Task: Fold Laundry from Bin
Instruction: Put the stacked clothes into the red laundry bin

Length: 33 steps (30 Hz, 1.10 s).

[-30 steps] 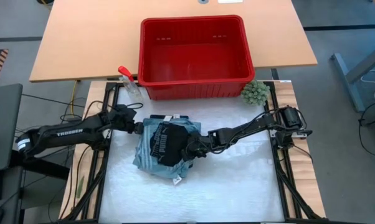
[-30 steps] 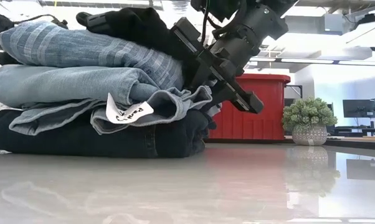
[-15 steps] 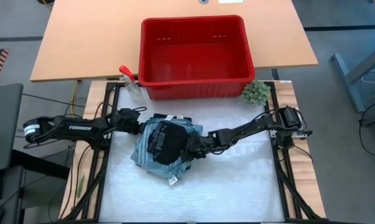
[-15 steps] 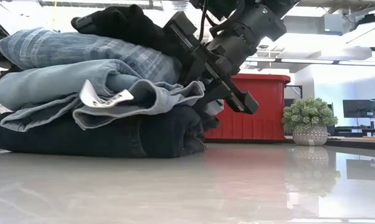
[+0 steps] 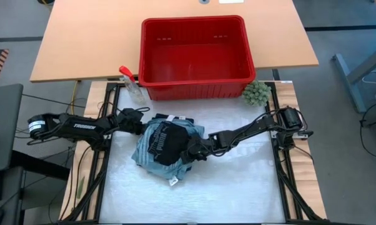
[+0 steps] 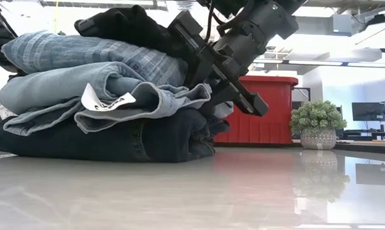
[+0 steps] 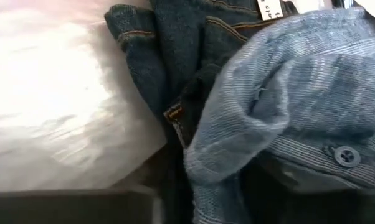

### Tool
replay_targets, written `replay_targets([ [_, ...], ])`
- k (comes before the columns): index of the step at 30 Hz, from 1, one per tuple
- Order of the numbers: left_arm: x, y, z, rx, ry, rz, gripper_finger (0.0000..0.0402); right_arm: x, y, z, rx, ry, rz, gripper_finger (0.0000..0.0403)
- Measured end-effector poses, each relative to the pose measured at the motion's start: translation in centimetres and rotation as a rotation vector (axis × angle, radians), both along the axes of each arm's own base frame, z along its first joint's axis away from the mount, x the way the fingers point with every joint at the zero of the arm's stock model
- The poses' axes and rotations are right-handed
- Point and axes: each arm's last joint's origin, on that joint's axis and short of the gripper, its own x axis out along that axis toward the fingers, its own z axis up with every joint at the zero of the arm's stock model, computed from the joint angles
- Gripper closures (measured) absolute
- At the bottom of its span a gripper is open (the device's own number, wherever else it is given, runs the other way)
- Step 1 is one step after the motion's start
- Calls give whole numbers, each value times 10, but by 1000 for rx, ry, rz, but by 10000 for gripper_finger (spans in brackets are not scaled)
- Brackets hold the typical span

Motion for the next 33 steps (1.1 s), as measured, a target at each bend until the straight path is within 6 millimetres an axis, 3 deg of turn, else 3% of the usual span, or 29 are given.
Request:
replay_targets([
  [5,2,-4,1,7,-15,-21,374,0,-1,0,-34,2,-27,295],
  [13,13,-7,12,-3,-176,16,377,1,-2,-5,-83,9,-35,295],
  [19,23,-6,24,-64,-262,-14,377,-6,-6,7,-122,18,-32,295],
  [25,40,-1,49,-60,-380,-71,377,-19,-10,30,-168,30,-38,295],
  [33,57,5,78,-55,-474,-82,377,-46,-19,76,-198,-19,-48,295],
])
